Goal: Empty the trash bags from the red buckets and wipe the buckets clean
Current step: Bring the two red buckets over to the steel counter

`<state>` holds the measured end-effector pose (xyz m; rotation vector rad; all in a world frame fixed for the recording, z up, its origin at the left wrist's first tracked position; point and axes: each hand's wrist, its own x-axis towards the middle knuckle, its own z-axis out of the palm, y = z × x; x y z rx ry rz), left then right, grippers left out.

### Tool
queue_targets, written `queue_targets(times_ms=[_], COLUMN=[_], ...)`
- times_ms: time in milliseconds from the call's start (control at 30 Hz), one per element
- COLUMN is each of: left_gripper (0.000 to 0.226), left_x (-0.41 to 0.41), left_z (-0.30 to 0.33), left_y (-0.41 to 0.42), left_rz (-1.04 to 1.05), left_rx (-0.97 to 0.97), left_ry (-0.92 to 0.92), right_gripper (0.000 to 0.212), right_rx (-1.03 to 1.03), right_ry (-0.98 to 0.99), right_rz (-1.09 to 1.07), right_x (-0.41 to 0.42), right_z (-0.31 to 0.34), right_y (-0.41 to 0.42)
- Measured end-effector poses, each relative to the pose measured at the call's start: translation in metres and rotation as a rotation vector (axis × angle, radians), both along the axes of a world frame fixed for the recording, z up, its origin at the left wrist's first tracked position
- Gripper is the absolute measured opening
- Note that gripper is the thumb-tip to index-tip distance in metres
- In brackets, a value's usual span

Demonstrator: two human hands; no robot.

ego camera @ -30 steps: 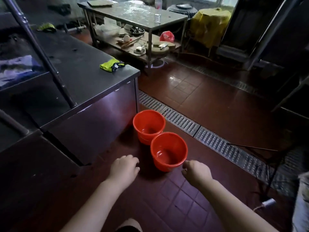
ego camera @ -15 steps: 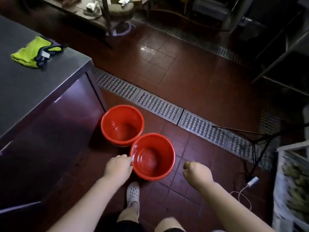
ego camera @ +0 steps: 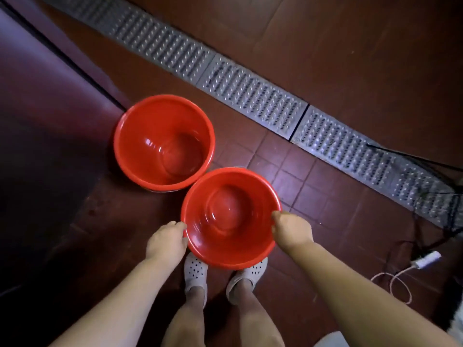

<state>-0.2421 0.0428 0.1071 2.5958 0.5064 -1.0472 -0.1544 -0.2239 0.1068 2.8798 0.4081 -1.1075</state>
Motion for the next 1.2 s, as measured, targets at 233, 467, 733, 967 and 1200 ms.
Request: queue_targets(times_ms=[233, 467, 733, 967, 1200], left_gripper=[0.062, 0.051, 0.04, 0.046, 0.042], left_x=[0.003, 0.008, 0.042, 0.097, 0.135], left_z=[-0.107, -0.133, -0.031, 0.128, 0.256], left_y=[-0.009, -0.018, -0.053, -0.086, -0.104], left_rz=[0.189, 0.355, 0.286, 0.243, 0.295], left_rx=[0.025, 0.065, -0.015, -0.037, -0.047], left_ry=[0.106, 0.06, -0.057, -0.181, -0.356], right_gripper=[0.042, 0.046, 0.029, 0.038, 0.032], right_rx=[-0.074, 0.039, 0.035, 0.201, 0.333], right_ry=[-0.097, -0.114, -0.258, -0.422, -0.576], right_rz=[-0.147, -0.485, -0.565, -0.609, -0.577], right_x=[0.009, 0.009, 0.03, 0.068, 0.118], right_z=[-0.121, -0.154, -0.042, 0.12, 0.259], right_y=[-0.016, -0.022, -0.069, -0.115, -0.136])
